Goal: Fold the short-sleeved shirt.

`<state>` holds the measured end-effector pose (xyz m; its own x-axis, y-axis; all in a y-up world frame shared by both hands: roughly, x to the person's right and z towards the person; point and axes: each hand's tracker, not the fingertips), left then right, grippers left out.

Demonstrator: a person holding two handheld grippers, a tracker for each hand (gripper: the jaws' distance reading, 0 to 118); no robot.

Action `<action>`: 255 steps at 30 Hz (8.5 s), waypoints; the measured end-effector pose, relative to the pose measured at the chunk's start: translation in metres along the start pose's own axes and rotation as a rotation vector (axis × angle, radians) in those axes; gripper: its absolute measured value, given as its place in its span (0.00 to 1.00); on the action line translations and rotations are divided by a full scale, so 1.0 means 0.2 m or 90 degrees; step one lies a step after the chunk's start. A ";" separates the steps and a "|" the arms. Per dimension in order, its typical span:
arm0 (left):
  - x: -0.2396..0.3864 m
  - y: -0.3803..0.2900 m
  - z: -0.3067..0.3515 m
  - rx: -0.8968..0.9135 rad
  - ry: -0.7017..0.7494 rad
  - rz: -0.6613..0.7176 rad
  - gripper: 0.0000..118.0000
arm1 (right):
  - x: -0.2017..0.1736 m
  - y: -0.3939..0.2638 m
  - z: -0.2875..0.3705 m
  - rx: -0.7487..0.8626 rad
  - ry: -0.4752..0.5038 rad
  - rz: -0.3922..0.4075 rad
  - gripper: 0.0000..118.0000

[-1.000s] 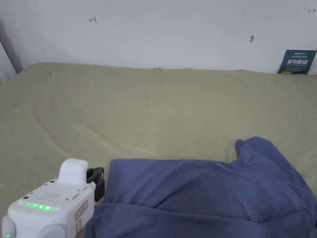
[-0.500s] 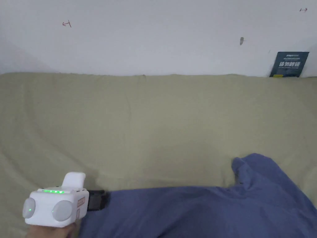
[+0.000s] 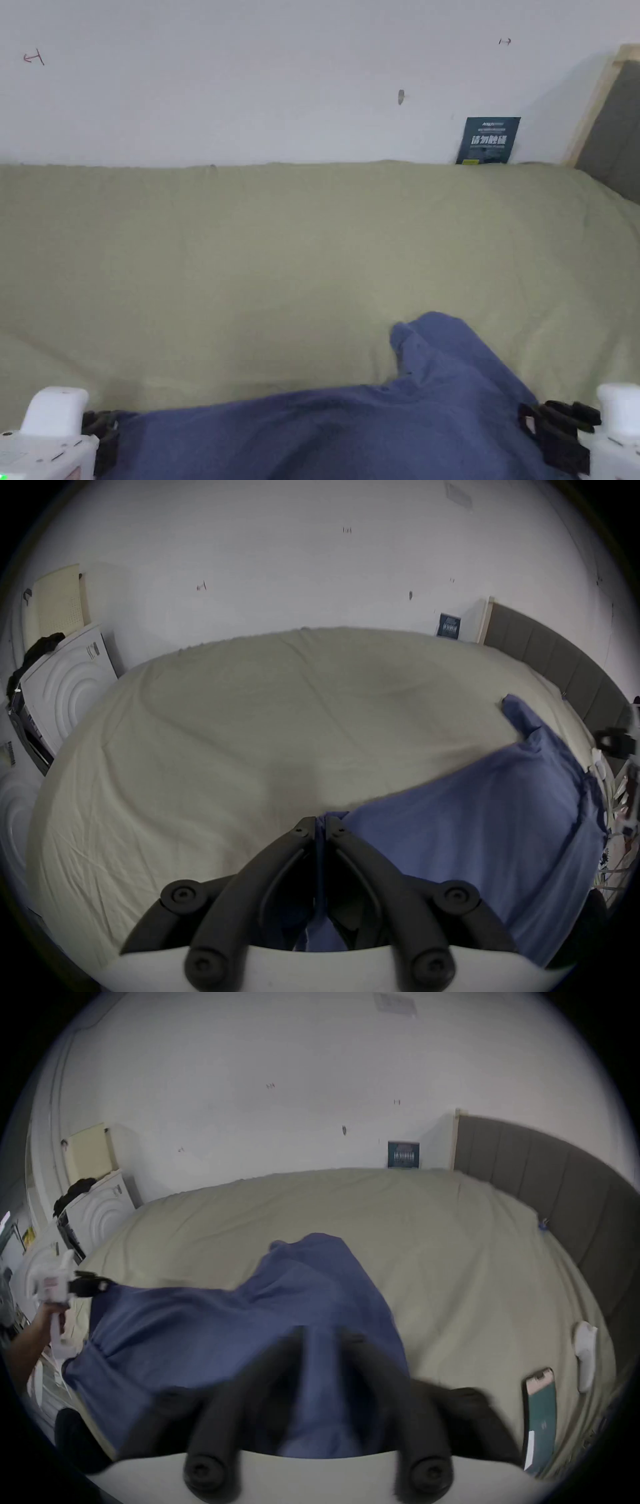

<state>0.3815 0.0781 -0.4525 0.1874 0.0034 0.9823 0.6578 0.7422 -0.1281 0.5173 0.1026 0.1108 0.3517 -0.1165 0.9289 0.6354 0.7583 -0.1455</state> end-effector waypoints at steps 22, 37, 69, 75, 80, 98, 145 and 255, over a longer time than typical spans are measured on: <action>0.00 0.08 0.11 0.002 -0.033 0.027 0.02 | 0.01 0.26 -0.48 -0.159 -0.058 0.119 0.02; -0.04 -0.26 1.08 0.048 -0.027 0.058 0.02 | -0.08 -0.09 0.83 0.027 0.027 0.159 0.02; -0.03 -0.86 1.77 0.279 0.150 0.047 0.76 | -0.71 -0.84 1.59 0.304 -0.019 0.080 0.66; -0.09 -0.85 1.65 0.225 0.080 0.079 0.00 | -0.80 -0.84 1.50 0.292 -0.010 0.065 0.01; -0.34 -0.83 1.38 0.086 -0.145 0.263 0.00 | -0.82 -0.81 1.48 0.277 -0.018 0.076 0.01; -0.60 -0.90 0.29 -0.216 -0.657 0.618 1.00 | -0.99 -0.72 1.18 0.166 -0.046 0.090 0.01; 0.58 -0.37 0.45 -0.143 -0.083 0.441 0.06 | -0.71 -0.89 1.54 0.349 0.051 -0.016 0.01; 1.07 -0.48 0.40 -0.179 -0.201 0.180 0.15 | -0.69 -1.05 1.60 0.253 0.085 -0.025 0.01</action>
<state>0.2989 0.0612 -0.2194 0.1858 0.4126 0.8918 0.7920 0.4743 -0.3844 0.1154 0.1637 0.1216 0.4347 -0.2123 0.8752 0.3444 0.9371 0.0562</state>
